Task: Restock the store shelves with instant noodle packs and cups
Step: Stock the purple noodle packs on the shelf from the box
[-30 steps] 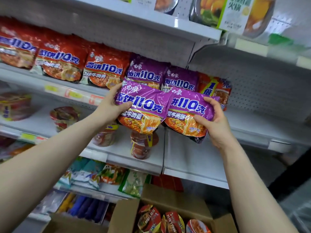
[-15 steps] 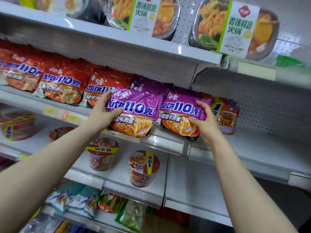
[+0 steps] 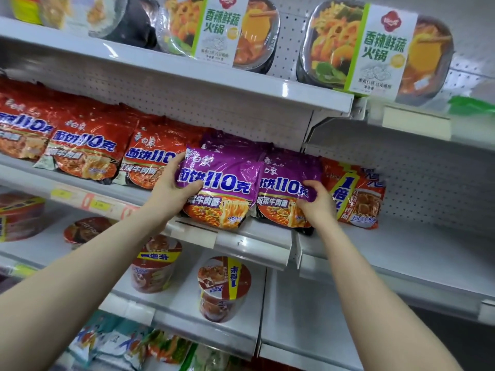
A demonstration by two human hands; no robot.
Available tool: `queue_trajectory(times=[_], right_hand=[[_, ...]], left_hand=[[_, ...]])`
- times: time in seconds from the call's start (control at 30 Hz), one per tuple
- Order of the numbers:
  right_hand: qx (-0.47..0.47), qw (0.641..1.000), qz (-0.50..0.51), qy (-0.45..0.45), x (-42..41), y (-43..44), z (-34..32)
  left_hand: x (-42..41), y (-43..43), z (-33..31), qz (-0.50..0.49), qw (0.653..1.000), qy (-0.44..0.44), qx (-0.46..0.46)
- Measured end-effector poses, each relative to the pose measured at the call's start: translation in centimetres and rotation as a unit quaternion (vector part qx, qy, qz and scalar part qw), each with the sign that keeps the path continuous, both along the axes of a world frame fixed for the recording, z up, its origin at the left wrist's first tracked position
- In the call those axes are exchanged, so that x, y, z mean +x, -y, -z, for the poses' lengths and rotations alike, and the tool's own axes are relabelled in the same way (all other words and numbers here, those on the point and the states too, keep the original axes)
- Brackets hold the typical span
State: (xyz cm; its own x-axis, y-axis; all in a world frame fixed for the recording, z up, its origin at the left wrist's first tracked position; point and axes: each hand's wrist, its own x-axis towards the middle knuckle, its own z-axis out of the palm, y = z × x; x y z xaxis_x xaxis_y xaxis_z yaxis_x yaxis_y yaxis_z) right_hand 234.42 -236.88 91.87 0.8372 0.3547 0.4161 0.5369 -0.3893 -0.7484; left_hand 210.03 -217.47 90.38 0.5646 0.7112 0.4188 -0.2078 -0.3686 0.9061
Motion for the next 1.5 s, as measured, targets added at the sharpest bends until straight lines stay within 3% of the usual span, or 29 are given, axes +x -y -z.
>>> queue_trajectory(times=[0.1, 0.2, 0.27, 0.4, 0.47, 0.73, 0.87, 1.0, 1.13, 1.5], right_hand=[[-0.027, 0.993, 0.070, 0.089, -0.9, 0.2, 0.2], [0.033, 0.978, 0.040, 0.200, -2.7, 0.5, 0.4], [0.063, 0.981, -0.024, 0.182, -4.2, 0.6, 0.1], [0.031, 0.984, -0.146, 0.094, -5.7, 0.9, 0.5], [0.030, 0.984, -0.162, 0.074, -6.0, 1.4, 0.8], [-0.018, 0.995, -0.053, 0.088, -4.6, 4.2, 0.7], [-0.053, 0.994, -0.022, 0.092, -5.0, 4.5, 1.1], [-0.110, 0.967, 0.040, 0.226, -5.5, 4.0, 1.9], [-0.145, 0.925, 0.030, 0.349, -6.2, 3.5, 2.9], [-0.192, 0.933, 0.003, 0.303, -5.4, 2.4, 3.9]], left_hand=[[1.0, 0.4, -0.2, 0.007, 1.000, 0.000, 0.015], [2.1, 0.7, -0.2, 0.034, 0.999, -0.006, 0.014], [2.9, 1.2, -0.3, 0.053, 0.999, -0.007, 0.003], [5.3, 3.2, -0.5, 0.062, 0.998, 0.000, 0.026], [6.5, 4.3, -0.6, 0.066, 0.997, -0.007, 0.047], [8.4, 6.2, -0.4, 0.145, 0.978, -0.094, 0.112], [8.9, 6.2, 0.3, 0.079, 0.959, -0.170, 0.212], [8.7, 6.7, 0.7, 0.016, 0.934, -0.170, 0.313], [8.7, 6.2, 1.7, -0.013, 0.873, -0.141, 0.466], [11.0, 6.0, 2.4, -0.026, 0.845, -0.123, 0.520]])
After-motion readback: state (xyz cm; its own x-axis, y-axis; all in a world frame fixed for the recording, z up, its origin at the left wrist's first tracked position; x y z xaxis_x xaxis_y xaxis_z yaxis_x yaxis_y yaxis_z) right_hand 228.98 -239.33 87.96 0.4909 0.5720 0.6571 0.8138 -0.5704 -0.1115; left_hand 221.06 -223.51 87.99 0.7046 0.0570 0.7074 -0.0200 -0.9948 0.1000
